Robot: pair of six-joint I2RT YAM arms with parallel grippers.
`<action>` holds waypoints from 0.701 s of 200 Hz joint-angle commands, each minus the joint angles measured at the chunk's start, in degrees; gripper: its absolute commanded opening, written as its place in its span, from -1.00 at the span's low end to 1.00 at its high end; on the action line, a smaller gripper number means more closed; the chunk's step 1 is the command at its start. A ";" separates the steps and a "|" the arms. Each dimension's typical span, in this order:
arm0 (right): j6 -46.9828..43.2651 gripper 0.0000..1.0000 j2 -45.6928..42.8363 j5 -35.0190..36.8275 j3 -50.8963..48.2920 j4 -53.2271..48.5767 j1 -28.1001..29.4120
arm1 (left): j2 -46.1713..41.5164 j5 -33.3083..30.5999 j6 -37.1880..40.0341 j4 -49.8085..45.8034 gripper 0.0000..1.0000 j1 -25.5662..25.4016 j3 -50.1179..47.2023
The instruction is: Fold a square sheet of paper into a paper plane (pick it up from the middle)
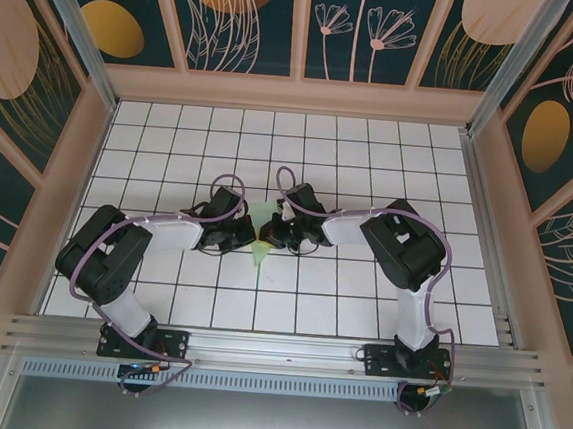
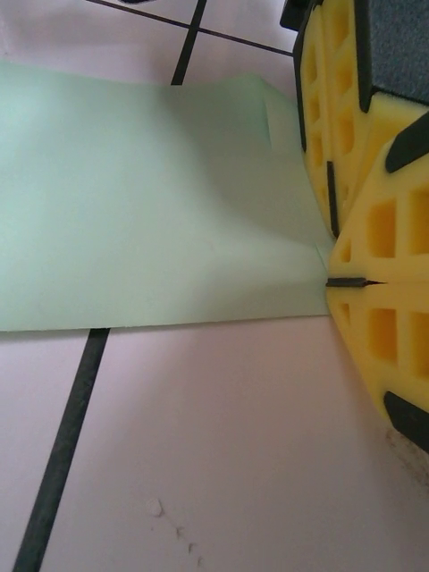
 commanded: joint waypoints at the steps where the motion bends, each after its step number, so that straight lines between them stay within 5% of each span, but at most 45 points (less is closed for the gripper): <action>1: -1.67 -1.00 -2.27 3.30 -0.35 -3.32 0.15 | 2.12 -0.58 0.85 -1.68 -1.00 -0.80 -0.38; 140: -6.20 -1.00 -3.38 9.74 -0.83 -9.52 -1.68 | 3.41 -0.66 2.21 -1.91 -1.00 -0.90 0.31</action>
